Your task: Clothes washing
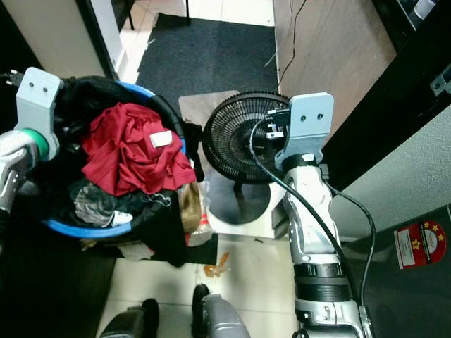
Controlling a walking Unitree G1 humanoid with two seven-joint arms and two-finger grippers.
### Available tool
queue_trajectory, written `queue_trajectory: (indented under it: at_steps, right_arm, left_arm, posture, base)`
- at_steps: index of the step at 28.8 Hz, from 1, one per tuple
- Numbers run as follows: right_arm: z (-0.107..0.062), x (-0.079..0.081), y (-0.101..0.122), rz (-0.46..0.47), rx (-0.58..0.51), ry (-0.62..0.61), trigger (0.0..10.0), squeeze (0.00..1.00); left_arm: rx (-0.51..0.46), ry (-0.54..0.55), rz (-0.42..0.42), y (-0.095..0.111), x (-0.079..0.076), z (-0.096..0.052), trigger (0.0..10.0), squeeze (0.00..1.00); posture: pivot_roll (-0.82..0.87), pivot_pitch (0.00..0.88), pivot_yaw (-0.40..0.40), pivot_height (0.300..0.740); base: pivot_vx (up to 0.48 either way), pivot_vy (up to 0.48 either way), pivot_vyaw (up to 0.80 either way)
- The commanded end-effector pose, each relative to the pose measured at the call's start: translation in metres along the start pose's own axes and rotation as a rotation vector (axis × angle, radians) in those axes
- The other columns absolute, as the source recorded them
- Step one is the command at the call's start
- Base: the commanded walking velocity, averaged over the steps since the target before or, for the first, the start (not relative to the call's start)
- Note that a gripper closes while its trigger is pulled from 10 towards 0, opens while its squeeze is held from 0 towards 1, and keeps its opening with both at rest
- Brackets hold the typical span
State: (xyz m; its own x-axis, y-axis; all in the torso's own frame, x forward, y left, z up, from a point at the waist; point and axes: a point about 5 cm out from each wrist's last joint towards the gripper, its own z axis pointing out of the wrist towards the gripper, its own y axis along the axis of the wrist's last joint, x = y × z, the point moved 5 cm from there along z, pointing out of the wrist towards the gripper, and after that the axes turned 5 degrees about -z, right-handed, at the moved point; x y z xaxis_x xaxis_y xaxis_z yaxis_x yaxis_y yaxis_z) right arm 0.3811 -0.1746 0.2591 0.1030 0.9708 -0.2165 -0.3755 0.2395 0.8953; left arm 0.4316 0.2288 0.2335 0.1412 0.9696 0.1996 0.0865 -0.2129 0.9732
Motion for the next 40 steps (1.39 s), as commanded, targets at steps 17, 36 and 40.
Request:
queue_trajectory:
  at_steps: [17, 36, 40]
  right_arm:
    - [0.003, -0.001, -0.001, 0.012, -0.006, -0.008, 10.0, 0.0]
    - [0.012, 0.003, 0.005, 0.025, -0.035, -0.007, 10.0, 0.0]
    - [0.011, 0.003, 0.004, 0.026, -0.035, -0.007, 10.0, 0.0]
  left_arm:
    - [-0.208, 0.1, -0.159, 0.052, 0.025, -0.021, 0.0, 0.0]
    - [-0.522, 0.076, 0.061, 0.153, 0.003, -0.053, 10.0, 0.0]
    - [-0.417, 0.092, 0.09, 0.122, 0.007, -0.043, 10.0, 0.54]
  posture:
    - [0.01, 0.182, 0.025, 0.74]
    - [0.03, 0.138, 0.014, 0.74]
    - [0.03, 0.144, 0.012, 0.74]
  base:
    - [0.0, 0.0, 0.0]
    - [0.0, 0.0, 0.0]
    - [0.0, 0.0, 0.0]
